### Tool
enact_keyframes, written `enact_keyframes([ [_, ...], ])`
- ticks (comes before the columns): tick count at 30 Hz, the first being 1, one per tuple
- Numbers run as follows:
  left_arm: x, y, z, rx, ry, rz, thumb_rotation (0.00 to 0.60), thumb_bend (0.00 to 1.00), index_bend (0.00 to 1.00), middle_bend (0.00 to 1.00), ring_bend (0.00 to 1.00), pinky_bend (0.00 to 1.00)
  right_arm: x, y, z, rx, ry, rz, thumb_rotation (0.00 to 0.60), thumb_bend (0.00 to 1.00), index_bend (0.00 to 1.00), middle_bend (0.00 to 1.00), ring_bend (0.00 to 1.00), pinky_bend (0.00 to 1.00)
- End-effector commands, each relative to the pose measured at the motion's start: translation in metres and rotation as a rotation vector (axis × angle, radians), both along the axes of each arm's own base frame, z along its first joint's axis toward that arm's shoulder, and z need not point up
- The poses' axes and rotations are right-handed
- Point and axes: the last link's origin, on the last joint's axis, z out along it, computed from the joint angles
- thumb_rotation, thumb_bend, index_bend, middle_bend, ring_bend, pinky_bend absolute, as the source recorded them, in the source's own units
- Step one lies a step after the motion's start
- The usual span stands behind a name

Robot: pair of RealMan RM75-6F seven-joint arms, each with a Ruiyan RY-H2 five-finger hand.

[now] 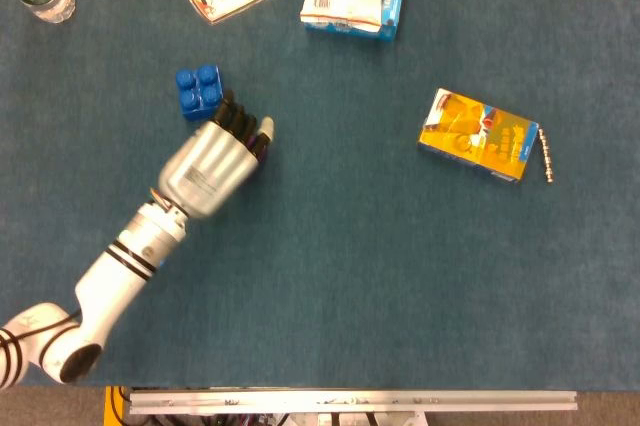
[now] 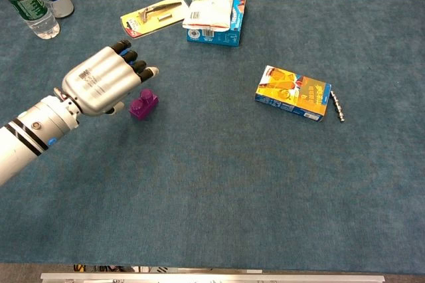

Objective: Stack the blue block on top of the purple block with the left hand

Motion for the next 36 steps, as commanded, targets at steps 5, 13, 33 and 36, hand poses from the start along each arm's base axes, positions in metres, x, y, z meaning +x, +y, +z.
enact_keyframes([
  [5, -0.01, 0.035, 0.042, -0.036, -0.228, 0.271, 0.6, 0.17, 0.21, 0.31, 0.26, 0.18, 0.003, -0.001, -0.001, 0.004, 0.0, 0.007, 0.6, 0.28, 0.51, 0.53, 0.46, 0.48],
  [13, -0.02, 0.057, 0.058, -0.047, -0.339, 0.467, 0.6, 0.17, 0.18, 0.28, 0.25, 0.19, 0.004, -0.001, -0.003, 0.008, -0.004, 0.014, 0.6, 0.28, 0.51, 0.53, 0.46, 0.48],
  [33, -0.015, 0.088, 0.026, -0.029, -0.295, 0.687, 0.6, 0.17, 0.11, 0.21, 0.2, 0.19, 0.0, 0.001, 0.0, 0.002, -0.011, 0.007, 0.6, 0.28, 0.51, 0.53, 0.46, 0.48],
  [36, -0.015, 0.093, 0.021, -0.02, -0.292, 0.714, 0.6, 0.17, 0.11, 0.2, 0.2, 0.19, -0.001, 0.001, 0.001, 0.001, -0.011, 0.006, 0.6, 0.28, 0.51, 0.53, 0.46, 0.48],
])
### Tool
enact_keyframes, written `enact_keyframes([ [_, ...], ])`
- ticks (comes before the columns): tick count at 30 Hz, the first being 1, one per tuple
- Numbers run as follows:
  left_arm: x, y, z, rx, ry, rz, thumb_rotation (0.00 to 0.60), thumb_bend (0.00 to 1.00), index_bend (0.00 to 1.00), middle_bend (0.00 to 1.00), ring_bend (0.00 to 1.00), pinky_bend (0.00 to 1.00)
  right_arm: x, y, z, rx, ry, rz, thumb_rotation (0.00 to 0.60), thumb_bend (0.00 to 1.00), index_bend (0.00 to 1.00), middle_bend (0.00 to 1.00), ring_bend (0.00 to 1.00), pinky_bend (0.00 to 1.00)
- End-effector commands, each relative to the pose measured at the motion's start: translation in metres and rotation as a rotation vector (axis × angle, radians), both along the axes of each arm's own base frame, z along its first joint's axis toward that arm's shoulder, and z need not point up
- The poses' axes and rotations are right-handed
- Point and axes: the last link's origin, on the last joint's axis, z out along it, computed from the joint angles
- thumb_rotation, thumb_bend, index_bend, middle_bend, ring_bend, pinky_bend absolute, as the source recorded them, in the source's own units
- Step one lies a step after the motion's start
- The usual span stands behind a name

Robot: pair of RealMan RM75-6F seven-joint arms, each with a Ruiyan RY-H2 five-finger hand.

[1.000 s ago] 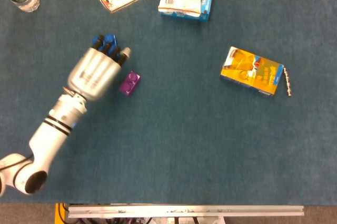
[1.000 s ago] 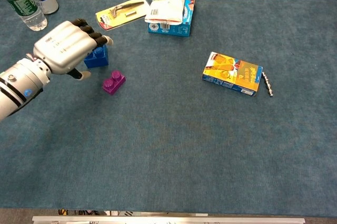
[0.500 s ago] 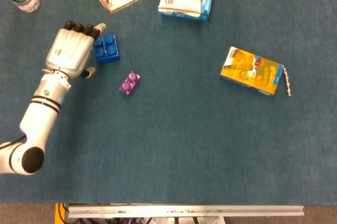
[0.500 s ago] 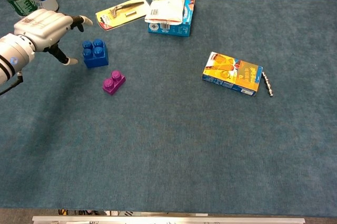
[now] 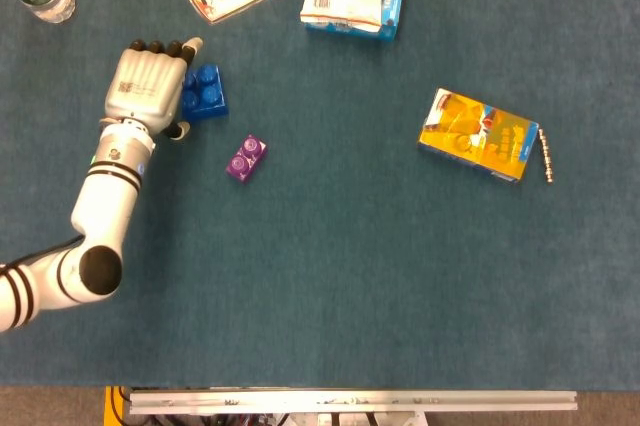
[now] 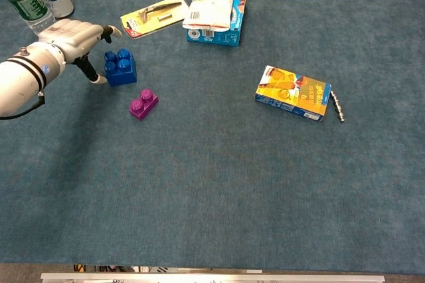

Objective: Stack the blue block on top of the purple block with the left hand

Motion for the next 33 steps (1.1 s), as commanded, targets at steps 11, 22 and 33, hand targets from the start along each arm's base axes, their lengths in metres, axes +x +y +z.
enact_keyframes([
  [11, -0.003, 0.02, -0.014, 0.008, 0.01, 0.088, 0.6, 0.17, 0.16, 0.2, 0.19, 0.19, -0.003, 0.002, 0.003, -0.009, 0.001, -0.01, 0.6, 0.28, 0.51, 0.53, 0.46, 0.49],
  [22, -0.007, 0.024, -0.02, 0.003, 0.011, 0.116, 0.6, 0.17, 0.31, 0.26, 0.22, 0.23, -0.005, 0.003, 0.004, -0.01, 0.001, -0.012, 0.6, 0.28, 0.51, 0.53, 0.46, 0.49],
  [33, -0.008, 0.028, -0.018, -0.004, -0.093, 0.117, 0.6, 0.17, 0.46, 0.43, 0.33, 0.31, -0.004, 0.003, 0.004, -0.014, -0.001, -0.012, 0.6, 0.28, 0.51, 0.53, 0.46, 0.49],
])
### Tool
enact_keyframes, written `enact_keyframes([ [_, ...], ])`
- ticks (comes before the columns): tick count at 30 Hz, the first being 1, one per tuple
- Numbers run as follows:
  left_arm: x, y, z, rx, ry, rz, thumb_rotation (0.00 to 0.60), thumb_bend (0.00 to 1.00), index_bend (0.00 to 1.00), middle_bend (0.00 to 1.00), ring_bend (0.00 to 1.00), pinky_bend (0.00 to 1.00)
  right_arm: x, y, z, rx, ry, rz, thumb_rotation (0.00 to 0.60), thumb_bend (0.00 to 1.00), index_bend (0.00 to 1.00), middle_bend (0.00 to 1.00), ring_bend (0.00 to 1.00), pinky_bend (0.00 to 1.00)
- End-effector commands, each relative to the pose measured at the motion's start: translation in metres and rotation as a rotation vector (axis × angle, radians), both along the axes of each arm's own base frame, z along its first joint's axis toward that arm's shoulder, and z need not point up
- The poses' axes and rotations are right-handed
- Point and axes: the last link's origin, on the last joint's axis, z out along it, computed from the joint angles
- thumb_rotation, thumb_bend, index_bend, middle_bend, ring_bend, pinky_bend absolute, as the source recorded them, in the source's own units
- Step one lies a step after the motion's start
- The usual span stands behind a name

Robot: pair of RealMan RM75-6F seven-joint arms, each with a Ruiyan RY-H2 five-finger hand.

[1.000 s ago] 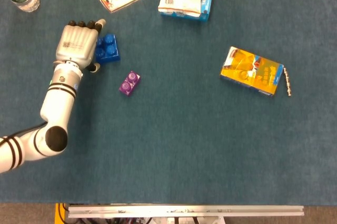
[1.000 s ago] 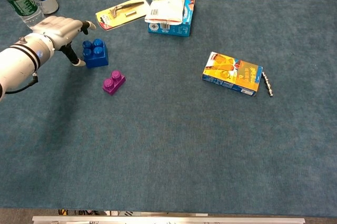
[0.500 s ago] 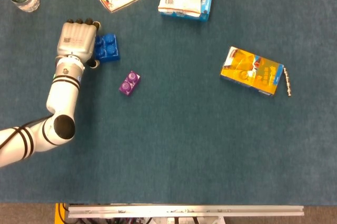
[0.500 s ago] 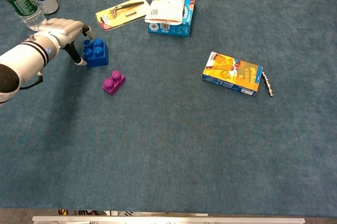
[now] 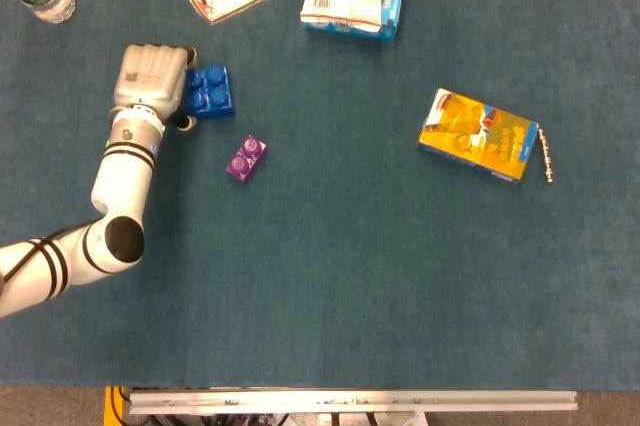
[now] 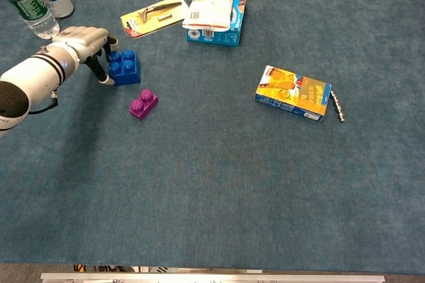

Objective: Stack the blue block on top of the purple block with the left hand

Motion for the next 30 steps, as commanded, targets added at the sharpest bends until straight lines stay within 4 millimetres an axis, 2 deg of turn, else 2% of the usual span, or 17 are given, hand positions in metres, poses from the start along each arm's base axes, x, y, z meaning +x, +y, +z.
enact_keyframes([
  [1, -0.002, 0.002, 0.004, 0.003, -0.031, -0.008, 0.6, 0.17, 0.47, 0.44, 0.33, 0.31, 0.0, 0.0, 0.0, 0.001, 0.0, -0.001, 0.6, 0.28, 0.51, 0.53, 0.46, 0.49],
  [11, -0.006, -0.002, 0.033, -0.09, -0.139, -0.047, 0.6, 0.17, 0.5, 0.46, 0.34, 0.32, 0.001, 0.0, -0.001, 0.007, 0.001, 0.005, 0.6, 0.28, 0.51, 0.53, 0.46, 0.49],
  [17, -0.013, -0.017, 0.05, -0.143, -0.144, -0.111, 0.6, 0.17, 0.5, 0.46, 0.35, 0.34, 0.002, 0.0, -0.002, 0.01, 0.001, 0.008, 0.6, 0.28, 0.51, 0.53, 0.46, 0.49],
  [24, -0.011, -0.042, 0.065, -0.168, -0.178, -0.253, 0.6, 0.17, 0.5, 0.46, 0.35, 0.34, 0.003, -0.001, -0.005, 0.015, 0.001, 0.012, 0.6, 0.28, 0.51, 0.53, 0.46, 0.49],
  [30, -0.01, -0.058, 0.066, -0.209, -0.179, -0.36, 0.6, 0.17, 0.5, 0.46, 0.35, 0.34, 0.005, -0.001, -0.008, 0.023, -0.001, 0.014, 0.6, 0.28, 0.51, 0.53, 0.46, 0.49],
])
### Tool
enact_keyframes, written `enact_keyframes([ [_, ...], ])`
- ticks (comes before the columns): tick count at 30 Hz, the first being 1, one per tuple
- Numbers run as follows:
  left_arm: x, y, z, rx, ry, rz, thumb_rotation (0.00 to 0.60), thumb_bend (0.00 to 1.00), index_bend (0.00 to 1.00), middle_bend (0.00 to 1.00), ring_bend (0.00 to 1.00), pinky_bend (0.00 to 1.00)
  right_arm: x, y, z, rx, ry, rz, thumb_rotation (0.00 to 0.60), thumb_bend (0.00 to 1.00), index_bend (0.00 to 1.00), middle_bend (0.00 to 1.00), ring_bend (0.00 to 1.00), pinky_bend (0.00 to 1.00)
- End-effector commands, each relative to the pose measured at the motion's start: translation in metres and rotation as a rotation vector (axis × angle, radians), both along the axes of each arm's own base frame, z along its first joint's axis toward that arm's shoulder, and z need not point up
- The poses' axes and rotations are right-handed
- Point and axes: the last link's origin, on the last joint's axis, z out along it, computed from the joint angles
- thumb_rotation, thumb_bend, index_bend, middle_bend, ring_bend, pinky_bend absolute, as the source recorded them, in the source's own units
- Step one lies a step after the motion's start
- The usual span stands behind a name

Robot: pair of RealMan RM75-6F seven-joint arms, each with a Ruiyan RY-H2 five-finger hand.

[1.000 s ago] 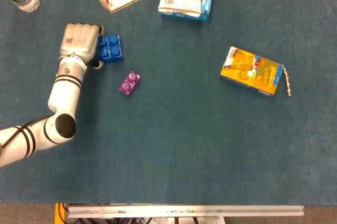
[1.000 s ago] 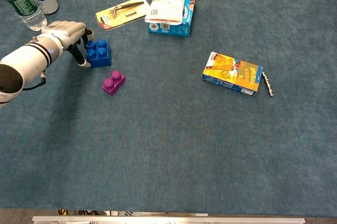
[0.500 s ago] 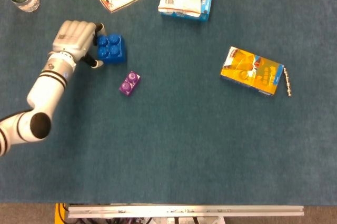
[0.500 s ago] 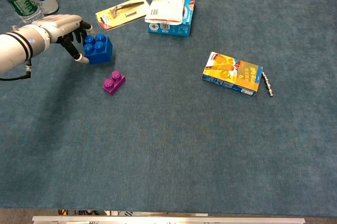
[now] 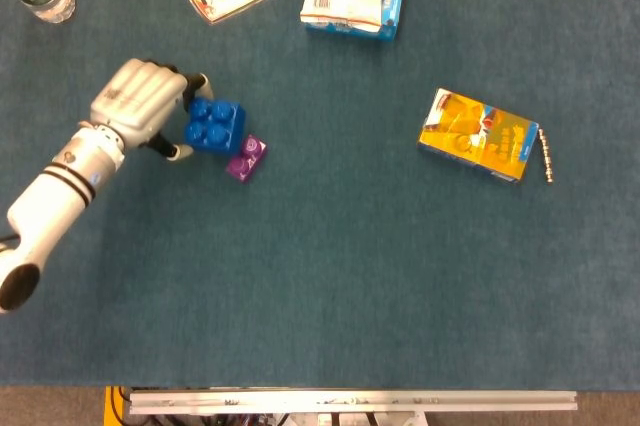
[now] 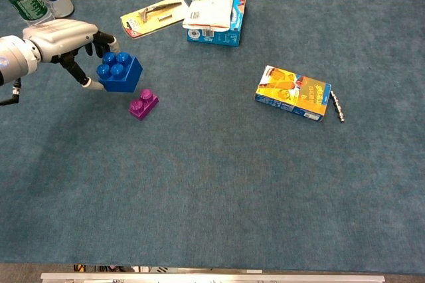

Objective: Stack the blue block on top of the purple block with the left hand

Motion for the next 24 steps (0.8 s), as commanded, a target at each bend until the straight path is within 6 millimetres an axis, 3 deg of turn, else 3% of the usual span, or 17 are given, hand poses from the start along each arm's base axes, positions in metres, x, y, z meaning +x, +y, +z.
enact_keyframes([
  [1, -0.005, -0.016, 0.003, -0.028, -0.015, -0.057, 0.6, 0.17, 0.5, 0.46, 0.35, 0.34, 0.001, 0.0, -0.001, 0.003, -0.001, 0.003, 0.6, 0.28, 0.51, 0.53, 0.46, 0.49],
  [8, -0.005, -0.02, -0.008, -0.046, 0.032, -0.129, 0.6, 0.17, 0.5, 0.46, 0.35, 0.34, 0.002, 0.0, 0.0, -0.002, 0.001, 0.003, 0.6, 0.28, 0.51, 0.53, 0.46, 0.49],
  [24, 0.0, -0.006, -0.022, -0.036, 0.102, -0.228, 0.6, 0.17, 0.5, 0.46, 0.35, 0.34, 0.0, 0.001, -0.002, 0.0, 0.007, -0.01, 0.6, 0.28, 0.51, 0.53, 0.46, 0.49],
])
